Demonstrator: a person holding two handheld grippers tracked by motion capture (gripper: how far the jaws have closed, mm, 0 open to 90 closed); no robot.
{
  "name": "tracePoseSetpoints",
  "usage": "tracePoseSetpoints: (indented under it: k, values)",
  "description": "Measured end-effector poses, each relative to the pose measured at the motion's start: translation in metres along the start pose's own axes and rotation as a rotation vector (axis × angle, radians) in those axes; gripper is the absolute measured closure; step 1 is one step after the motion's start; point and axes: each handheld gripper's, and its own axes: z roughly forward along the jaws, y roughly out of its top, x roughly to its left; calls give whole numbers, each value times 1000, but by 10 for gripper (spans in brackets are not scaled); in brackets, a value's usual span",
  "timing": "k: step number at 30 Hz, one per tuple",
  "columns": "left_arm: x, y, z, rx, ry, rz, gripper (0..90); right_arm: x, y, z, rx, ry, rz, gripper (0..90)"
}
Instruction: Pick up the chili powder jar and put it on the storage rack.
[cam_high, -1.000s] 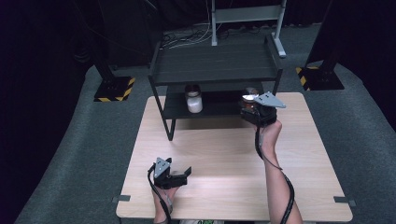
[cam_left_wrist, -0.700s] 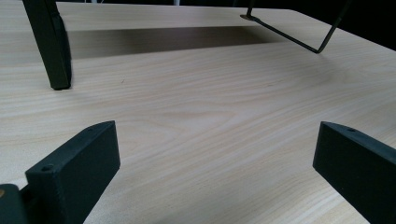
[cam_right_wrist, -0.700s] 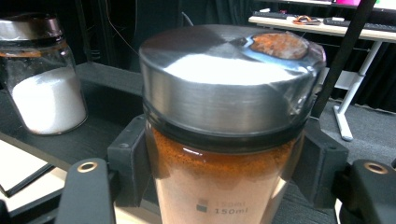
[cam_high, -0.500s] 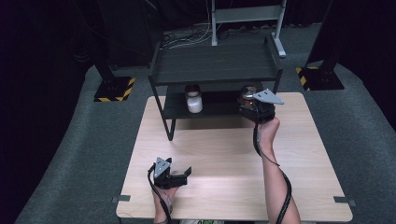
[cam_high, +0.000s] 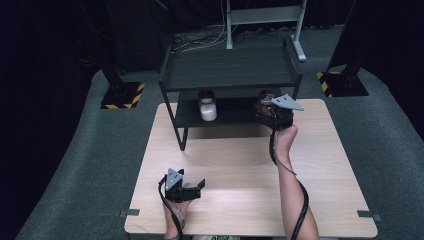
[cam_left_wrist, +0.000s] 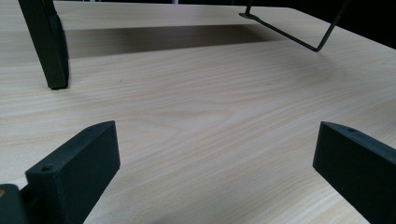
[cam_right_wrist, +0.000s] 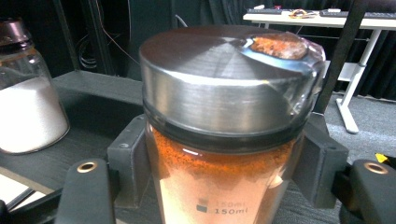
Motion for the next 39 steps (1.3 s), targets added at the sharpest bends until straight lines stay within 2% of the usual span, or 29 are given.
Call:
tracePoseSetpoints:
  k: [5,9,14,25,28,29,30,31,32,35,39]
  values:
    - [0,1,0,6,0,1,6,-1,-1,6,5,-2,10,306]
    - [0,1,0,3,0,2,6,-5,-3,11,4,6,37,306]
    - [0,1,0,5,0,2,6,1,-6,13,-2,-13,22,307]
    - [0,0,0,1,1,4,6,-1,-3,14,11,-4,17,303]
    - [0,-1,-1,-4,3,-3,6,-7,-4,16,8,50,3,42]
    - [0,-1,-1,-6,3,-3,6,-3,-2,17,23,58,-14,0]
    - [0,-1,-1,-8,3,-6,5,7,1,18,42,25,-40,0]
    - [1,-2,-1,-12,2,-11,6,19,-1,16,36,-26,-74,0]
    - [1,-3,-2,-14,2,-13,6,28,-7,12,3,-63,-92,0]
    - [1,-3,-2,-17,2,-17,5,31,-9,-2,-23,-80,-80,0]
    - [1,-3,-2,-16,5,-14,5,32,-9,-27,-24,-94,-84,0]
